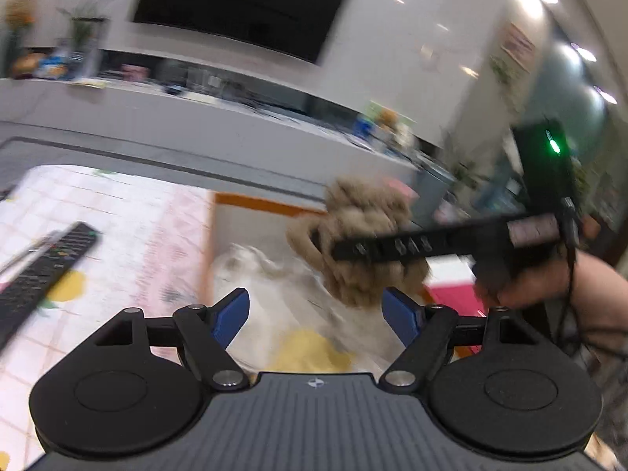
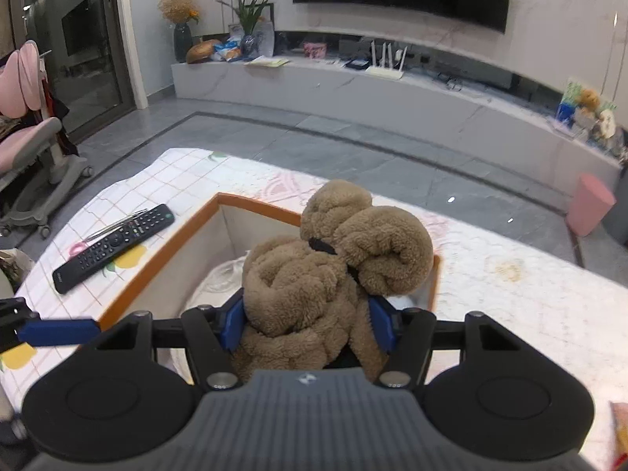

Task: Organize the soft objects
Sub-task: 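Open the left tool to drop the yellow cloth into the orange box, then lower the brown bear into the orange box and open the right tool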

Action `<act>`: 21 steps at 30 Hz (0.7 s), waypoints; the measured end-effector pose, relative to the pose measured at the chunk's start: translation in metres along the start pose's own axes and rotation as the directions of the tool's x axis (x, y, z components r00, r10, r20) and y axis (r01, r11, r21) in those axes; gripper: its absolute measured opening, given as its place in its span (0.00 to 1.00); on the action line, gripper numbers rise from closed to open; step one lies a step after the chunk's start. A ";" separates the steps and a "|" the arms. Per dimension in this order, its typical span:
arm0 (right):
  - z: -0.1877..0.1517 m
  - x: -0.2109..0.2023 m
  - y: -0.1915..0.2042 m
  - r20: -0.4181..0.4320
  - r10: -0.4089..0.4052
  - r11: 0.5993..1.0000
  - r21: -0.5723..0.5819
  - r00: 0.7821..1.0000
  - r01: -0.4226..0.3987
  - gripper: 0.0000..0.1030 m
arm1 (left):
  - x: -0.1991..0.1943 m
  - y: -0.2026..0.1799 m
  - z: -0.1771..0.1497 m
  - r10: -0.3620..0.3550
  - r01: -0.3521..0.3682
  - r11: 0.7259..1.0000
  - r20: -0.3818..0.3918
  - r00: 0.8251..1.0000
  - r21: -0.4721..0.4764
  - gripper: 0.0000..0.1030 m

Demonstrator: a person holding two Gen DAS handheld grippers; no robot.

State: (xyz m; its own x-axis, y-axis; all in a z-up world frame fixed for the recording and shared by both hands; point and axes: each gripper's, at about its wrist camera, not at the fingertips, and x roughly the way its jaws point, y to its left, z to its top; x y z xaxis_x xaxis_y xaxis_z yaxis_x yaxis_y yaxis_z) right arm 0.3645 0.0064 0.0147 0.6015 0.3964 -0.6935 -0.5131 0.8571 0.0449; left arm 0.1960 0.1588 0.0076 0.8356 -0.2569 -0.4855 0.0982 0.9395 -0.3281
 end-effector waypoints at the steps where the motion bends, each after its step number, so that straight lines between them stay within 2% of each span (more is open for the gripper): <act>1: 0.001 0.005 0.001 -0.009 0.011 1.000 0.006 1.000 -0.011 0.61 | 0.000 0.002 0.000 0.035 -0.035 0.999 0.025 0.999 -0.004 0.89; 3: 0.002 0.015 0.004 -0.030 0.037 0.999 0.008 0.999 -0.036 0.61 | 0.005 0.004 -0.004 0.096 -0.096 0.995 0.030 0.995 0.007 0.89; 5: 0.004 0.028 0.009 -0.051 0.056 0.998 0.009 0.997 -0.056 0.61 | 0.012 0.004 -0.004 0.155 -0.154 0.988 -0.010 0.988 0.028 0.89; 8: 0.005 0.045 0.017 -0.088 0.075 0.997 -0.004 0.993 -0.075 0.61 | 0.017 0.002 -0.005 0.189 -0.188 0.981 -0.012 0.982 0.049 0.89; 10: 0.005 0.057 0.022 -0.115 0.083 0.996 -0.016 0.990 -0.086 0.61 | 0.018 0.002 -0.006 0.179 -0.178 0.983 -0.015 0.984 0.053 0.89; 14: 0.009 0.085 0.029 -0.194 0.064 0.998 -0.015 0.979 -0.068 0.61 | 0.015 0.001 -0.008 0.111 -0.109 0.989 -0.009 0.994 0.095 0.89; 21: 0.014 0.118 0.030 -0.256 0.080 0.995 0.071 0.963 -0.064 0.65 | 0.016 -0.009 -0.010 0.135 -0.131 0.983 -0.023 0.991 0.128 0.89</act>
State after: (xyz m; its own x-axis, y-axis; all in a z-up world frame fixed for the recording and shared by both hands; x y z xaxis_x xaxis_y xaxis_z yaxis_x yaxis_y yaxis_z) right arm 0.4286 0.0830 -0.0559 0.3815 0.3666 -0.8486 -0.5061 0.8510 0.1402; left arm 0.2035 0.1443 -0.0053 0.8286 -0.1334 -0.5437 0.0569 0.9862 -0.1553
